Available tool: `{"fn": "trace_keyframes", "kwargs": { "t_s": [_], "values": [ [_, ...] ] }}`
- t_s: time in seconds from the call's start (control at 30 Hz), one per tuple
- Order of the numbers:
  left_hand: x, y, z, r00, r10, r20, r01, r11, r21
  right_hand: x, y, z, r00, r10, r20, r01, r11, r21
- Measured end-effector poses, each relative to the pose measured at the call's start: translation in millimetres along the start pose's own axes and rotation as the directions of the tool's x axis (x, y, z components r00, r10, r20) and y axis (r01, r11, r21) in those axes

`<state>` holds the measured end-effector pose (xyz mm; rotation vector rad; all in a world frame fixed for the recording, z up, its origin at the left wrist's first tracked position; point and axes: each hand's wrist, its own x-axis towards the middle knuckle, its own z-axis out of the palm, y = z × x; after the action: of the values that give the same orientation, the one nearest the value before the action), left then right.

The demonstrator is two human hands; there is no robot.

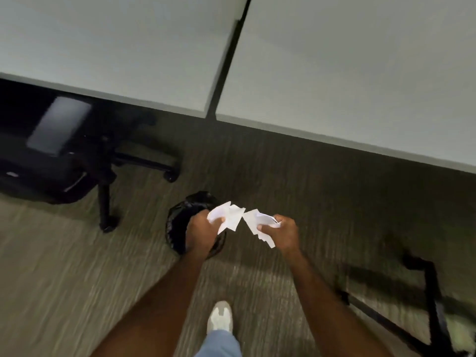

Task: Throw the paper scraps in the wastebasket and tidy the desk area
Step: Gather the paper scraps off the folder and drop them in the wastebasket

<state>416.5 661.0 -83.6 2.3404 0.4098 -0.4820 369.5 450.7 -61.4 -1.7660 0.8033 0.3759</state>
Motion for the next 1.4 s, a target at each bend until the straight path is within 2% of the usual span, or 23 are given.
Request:
{"fn": "trace_keyframes", "kwargs": {
  "t_s": [0.17,0.37,0.47,0.63,0.7,0.77,0.83,0.97,1.03,1.1,1.13,1.2,1.3,1.4],
  "values": [
    [43,-80,-30,0.992,0.041,0.121,-0.080,0.937,0.339,18,8,119,0.985,0.122,0.123,-0.127,0.991,0.037],
    [69,-127,-37,0.988,0.081,0.129,-0.140,0.823,0.551,27,24,207,0.980,0.182,0.079,-0.183,0.983,0.008],
    [79,-138,-38,0.989,0.087,0.122,-0.143,0.785,0.603,34,26,225,0.982,0.177,0.060,-0.173,0.983,-0.068],
    [87,-144,-38,0.989,0.081,0.126,-0.145,0.725,0.674,51,22,232,0.980,0.199,-0.001,-0.198,0.975,-0.099],
    [89,-145,-37,0.986,0.081,0.146,-0.160,0.709,0.687,61,16,233,0.958,0.275,0.076,-0.271,0.960,-0.066],
    [89,-144,-36,0.984,0.074,0.160,-0.164,0.707,0.687,65,9,233,0.906,0.372,0.200,-0.372,0.927,-0.040],
    [90,-145,-35,0.983,0.061,0.174,-0.165,0.714,0.681,68,4,232,0.891,0.379,0.252,-0.362,0.925,-0.111],
    [89,-148,-29,0.969,0.083,0.231,-0.220,0.709,0.670,64,-1,230,0.923,0.280,0.264,-0.227,0.950,-0.214],
    [86,-148,-26,0.960,0.141,0.243,-0.271,0.692,0.669,60,-1,224,0.946,0.179,0.270,-0.101,0.954,-0.281],
    [81,-144,-26,0.951,0.221,0.217,-0.309,0.692,0.652,54,-4,214,0.965,0.009,0.263,0.090,0.928,-0.362],
    [79,-141,-26,0.944,0.259,0.203,-0.328,0.693,0.642,51,-6,209,0.961,-0.101,0.257,0.208,0.877,-0.433],
    [75,-130,-29,0.922,0.336,0.191,-0.379,0.685,0.623,44,-10,195,0.924,-0.291,0.248,0.382,0.704,-0.598],
    [71,-106,-33,0.886,0.414,0.207,-0.454,0.689,0.565,39,-19,167,0.874,-0.422,0.240,0.451,0.527,-0.720],
    [63,-70,-32,0.853,0.454,0.256,-0.517,0.669,0.534,35,-27,122,0.858,-0.467,0.216,0.445,0.464,-0.766]
  ]
}}
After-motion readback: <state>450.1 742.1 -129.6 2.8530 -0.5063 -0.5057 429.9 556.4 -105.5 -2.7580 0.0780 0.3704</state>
